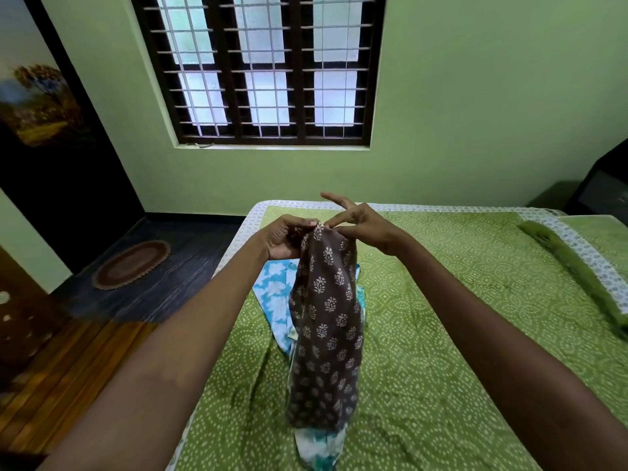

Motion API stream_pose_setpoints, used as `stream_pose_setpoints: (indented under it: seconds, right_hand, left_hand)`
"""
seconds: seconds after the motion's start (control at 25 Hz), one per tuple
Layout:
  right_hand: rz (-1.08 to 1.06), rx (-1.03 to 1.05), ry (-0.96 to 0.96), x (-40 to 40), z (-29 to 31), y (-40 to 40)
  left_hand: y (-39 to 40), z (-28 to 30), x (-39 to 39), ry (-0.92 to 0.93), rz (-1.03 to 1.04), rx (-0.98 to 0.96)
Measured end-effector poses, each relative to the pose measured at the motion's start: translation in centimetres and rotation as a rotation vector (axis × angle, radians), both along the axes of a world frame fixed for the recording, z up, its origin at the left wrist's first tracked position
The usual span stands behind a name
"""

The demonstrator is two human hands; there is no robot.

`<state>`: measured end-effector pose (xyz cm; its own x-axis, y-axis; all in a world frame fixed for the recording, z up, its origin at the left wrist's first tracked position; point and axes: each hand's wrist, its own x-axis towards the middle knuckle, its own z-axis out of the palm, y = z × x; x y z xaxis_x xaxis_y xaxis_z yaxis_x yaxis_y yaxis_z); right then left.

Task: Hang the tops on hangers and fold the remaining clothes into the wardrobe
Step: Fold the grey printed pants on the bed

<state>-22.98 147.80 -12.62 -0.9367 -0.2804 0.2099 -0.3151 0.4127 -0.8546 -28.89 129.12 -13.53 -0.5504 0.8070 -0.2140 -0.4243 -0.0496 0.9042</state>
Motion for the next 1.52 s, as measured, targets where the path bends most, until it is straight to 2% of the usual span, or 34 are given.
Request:
stream_pose_setpoints:
  seconds: [0.12, 0.2, 0.4, 0.52, 0.6, 0.76, 0.88, 0.96, 1.04, 1.2, 1.32, 1.52]
  right_hand:
    - [-0.003, -0.101, -0.070, 0.7, 0.0, 0.6]
    - [-0.042, -0.099, -0.134, 1.0, -0.6, 1.4]
    - [-0.240, 0.340, -0.347, 2.3, -3.4, 5.1]
    - [-0.353, 0.569, -0.217, 2.9, -3.5, 7.6]
    - [-0.376, 0.667, -0.114, 2.6, -3.1, 7.9]
    - [-0.439, 0.525, 0.001, 2.7, -1.9, 8.2]
    - [-0.503, 0.421, 0.141, 3.2, -0.9, 8.6]
    - [-0.538, 0.469, 0.210, 3.4, -0.4, 9.2]
    - [-0.542, 0.600, 0.171, 4.1, -0.2, 9.7]
    - [-0.683, 0.572, 0.182, 6.5, -0.1, 11.9]
    - [-0.692, 0.672, -0.018, 8.7, -1.0, 13.4]
    - [-0.920, 0.535, -0.025, 12.7, -2.1, 16.5]
  left_hand:
    - [0.6, 0.4, 0.1, 0.057, -0.054, 0.015]
    - [1.0, 0.9, -0.2, 0.151, -0.052, -0.003]
    - [-0.7, 0.6, -3.5, 0.365, 0.235, -0.161]
    - [-1.8, -0.3, -4.2, 0.723, 0.273, -0.384]
    - [-1.8, -0.8, -4.0, 0.879, 0.243, -0.427]
    - [-2.0, -0.8, -4.2, 0.883, 0.240, -0.422]
    - [-1.4, -0.1, -4.6, 0.914, 0.321, -0.358]
    - [-0.6, 0.0, -4.7, 0.933, 0.363, -0.327]
    - [0.8, -0.2, -4.6, 1.003, 0.326, -0.364]
    - [4.5, -1.0, -4.0, 1.036, 0.369, -0.288]
    - [7.2, -1.7, -3.5, 1.116, 0.285, -0.339]
    - [12.9, -1.4, -1.8, 1.145, 0.173, -0.329]
